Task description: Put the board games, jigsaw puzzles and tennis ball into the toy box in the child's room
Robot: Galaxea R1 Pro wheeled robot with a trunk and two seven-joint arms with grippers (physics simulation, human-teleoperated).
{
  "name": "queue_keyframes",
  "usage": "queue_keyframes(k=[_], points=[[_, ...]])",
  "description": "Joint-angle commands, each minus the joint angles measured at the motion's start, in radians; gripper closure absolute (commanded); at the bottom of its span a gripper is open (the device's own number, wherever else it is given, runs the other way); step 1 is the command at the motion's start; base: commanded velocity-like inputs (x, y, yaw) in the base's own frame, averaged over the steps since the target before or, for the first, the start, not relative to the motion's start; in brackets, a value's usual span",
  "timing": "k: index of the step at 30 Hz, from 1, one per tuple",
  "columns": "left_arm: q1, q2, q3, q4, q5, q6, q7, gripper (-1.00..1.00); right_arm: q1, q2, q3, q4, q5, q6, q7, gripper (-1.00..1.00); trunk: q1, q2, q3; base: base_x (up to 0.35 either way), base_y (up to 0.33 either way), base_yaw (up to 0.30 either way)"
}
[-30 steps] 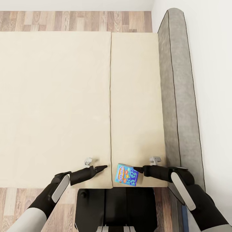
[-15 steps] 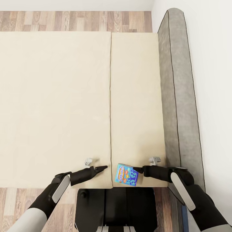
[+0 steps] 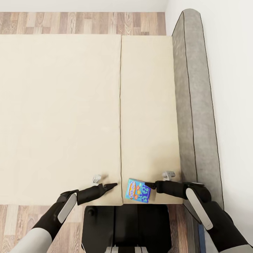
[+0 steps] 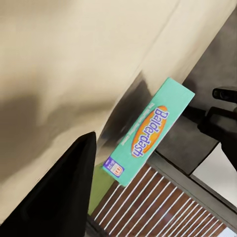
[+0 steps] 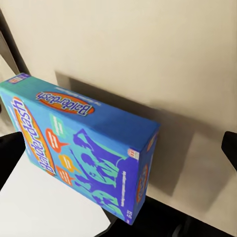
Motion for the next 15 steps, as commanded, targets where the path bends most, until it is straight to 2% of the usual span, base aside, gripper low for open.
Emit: queue_keyframes(k=[1,15], points=[[0.000,0.000,-0.003,0.002,0.004,0.004,0.003,-1.00,0.000,-0.001,0.001,0.000,0.004,0.003,0.004,-1.00,0.000,-0.001,0.000,0.000,0.000,0.000],[-0.005,-0.005,-0.014,0.018,0.001,0.002,0.003,-1.00,0.000,0.000,0.000,0.003,0.004,0.003,0.004,-1.00,0.000,-0.001,0.000,0.000,0.000,0.000]])
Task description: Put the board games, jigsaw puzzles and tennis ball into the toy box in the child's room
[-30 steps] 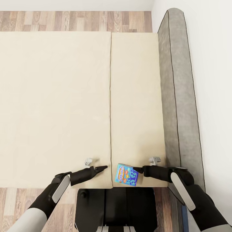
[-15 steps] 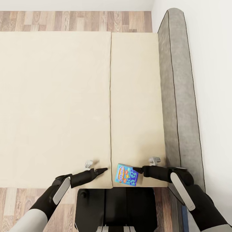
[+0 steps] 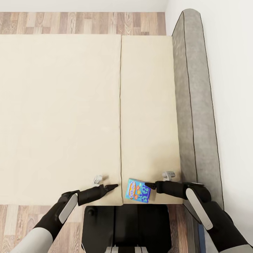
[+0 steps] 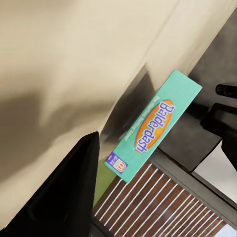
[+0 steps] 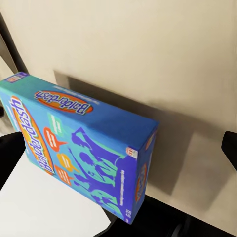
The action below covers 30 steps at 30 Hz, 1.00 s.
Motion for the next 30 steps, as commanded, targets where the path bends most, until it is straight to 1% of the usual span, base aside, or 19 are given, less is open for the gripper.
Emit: queue_keyframes(k=[1,21,30], points=[[-0.001,0.001,-0.004,0.004,0.006,0.005,0.002,-1.00,0.000,-0.001,0.000,0.000,0.004,0.003,0.004,-1.00,0.000,-0.001,0.000,0.000,0.000,0.000],[-0.006,-0.001,-0.007,0.026,0.005,0.004,0.000,-1.00,0.000,0.000,0.005,0.015,0.004,0.003,0.007,-1.00,0.000,-0.001,0.000,0.000,0.000,0.000],[-0.007,-0.001,-0.007,0.028,0.005,0.003,0.000,-1.00,0.000,0.002,0.031,0.025,0.001,0.001,0.011,-1.00,0.000,-0.001,0.000,0.000,0.000,0.000]])
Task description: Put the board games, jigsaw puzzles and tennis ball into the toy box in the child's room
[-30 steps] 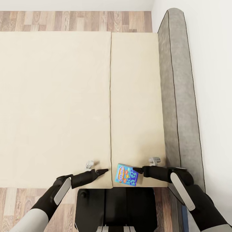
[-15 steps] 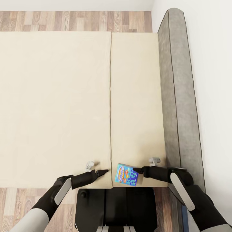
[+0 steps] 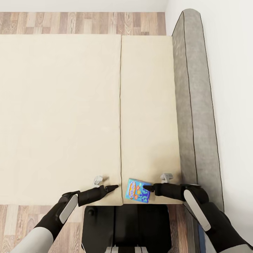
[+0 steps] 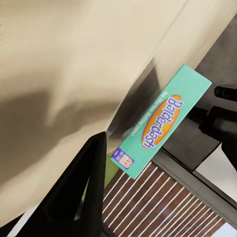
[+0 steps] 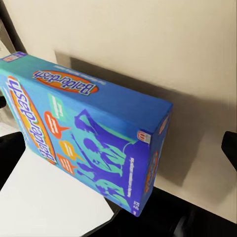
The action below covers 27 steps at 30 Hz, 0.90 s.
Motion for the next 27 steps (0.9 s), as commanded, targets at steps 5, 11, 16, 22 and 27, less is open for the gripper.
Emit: queue_keyframes(k=[5,11,16,22,27], points=[[-0.001,0.001,-0.003,0.000,0.008,0.003,0.002,-1.00,-0.001,0.002,0.010,0.002,0.002,0.002,0.005,-1.00,0.000,-0.001,0.000,0.000,0.000,0.000],[-0.005,0.001,-0.002,0.001,0.008,-0.013,0.001,-1.00,-0.002,0.009,0.016,0.003,0.000,0.002,0.007,-1.00,0.000,-0.001,0.000,0.000,0.000,0.000],[-0.015,0.001,-0.003,0.006,0.008,-0.023,0.001,-1.00,-0.003,0.014,0.018,0.004,-0.001,0.002,0.007,-1.00,0.000,-0.001,0.000,0.000,0.000,0.000],[-0.031,0.000,-0.003,0.023,0.001,-0.031,0.000,-1.00,-0.003,0.019,0.019,0.003,-0.002,0.002,0.007,-1.00,0.000,-0.001,0.000,0.000,0.000,0.000],[-0.040,-0.004,-0.003,0.035,-0.011,-0.034,-0.001,-1.00,-0.004,0.021,0.020,0.003,-0.003,0.001,0.008,-1.00,0.000,-0.001,0.000,0.000,0.000,0.000]])
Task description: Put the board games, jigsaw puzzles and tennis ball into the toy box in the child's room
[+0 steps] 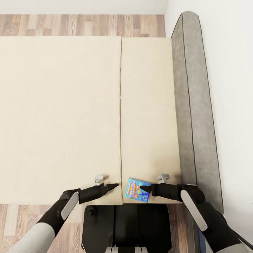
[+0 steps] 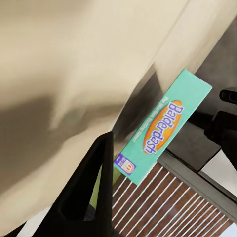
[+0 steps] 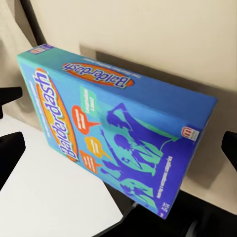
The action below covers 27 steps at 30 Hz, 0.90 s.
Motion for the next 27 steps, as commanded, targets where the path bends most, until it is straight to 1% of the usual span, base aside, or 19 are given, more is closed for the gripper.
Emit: queue_keyframes(k=[1,6,13,17,21,22,25,27], points=[[-0.008,-0.001,-0.001,0.003,0.009,-0.022,0.000,-1.00,0.000,0.000,0.001,-0.001,0.003,0.002,0.004,-1.00,0.010,-0.001,-0.001,0.000,0.000,0.000],[-0.012,-0.009,-0.002,0.010,-0.001,-0.024,-0.001,-1.00,-0.003,0.010,0.000,0.000,0.003,0.000,0.004,-1.00,0.010,-0.001,-0.001,0.000,0.000,0.000],[-0.014,-0.012,-0.004,0.012,-0.004,-0.025,-0.002,-1.00,-0.008,0.015,0.000,0.000,0.003,-0.005,0.004,-1.00,0.010,-0.001,-0.001,0.000,0.000,0.000],[-0.014,-0.015,-0.004,0.013,-0.014,-0.026,-0.002,-1.00,-0.010,0.016,0.000,0.000,0.003,-0.007,0.004,-1.00,0.010,-0.001,-0.001,0.000,0.000,0.000],[-0.015,-0.021,-0.004,0.014,-0.037,-0.030,-0.002,-1.00,-0.012,0.018,-0.001,0.001,0.003,-0.009,0.004,-1.00,0.010,-0.001,-0.001,0.000,0.000,0.000],[-0.015,-0.021,-0.004,0.014,-0.037,-0.030,-0.002,-1.00,-0.012,0.018,-0.001,0.001,0.003,-0.009,0.004,-1.00,0.010,-0.001,-0.001,0.000,0.000,0.000],[-0.015,-0.032,-0.003,0.020,-0.053,-0.039,-0.003,-1.00,-0.013,0.026,-0.002,0.000,0.003,-0.009,0.003,-1.00,0.010,-0.001,-0.001,0.000,0.000,0.000],[-0.015,-0.033,-0.003,0.023,-0.056,-0.041,-0.004,-1.00,-0.013,0.028,-0.002,0.000,0.003,-0.010,0.003,-1.00,0.010,-0.001,-0.001,0.000,0.000,0.000]])
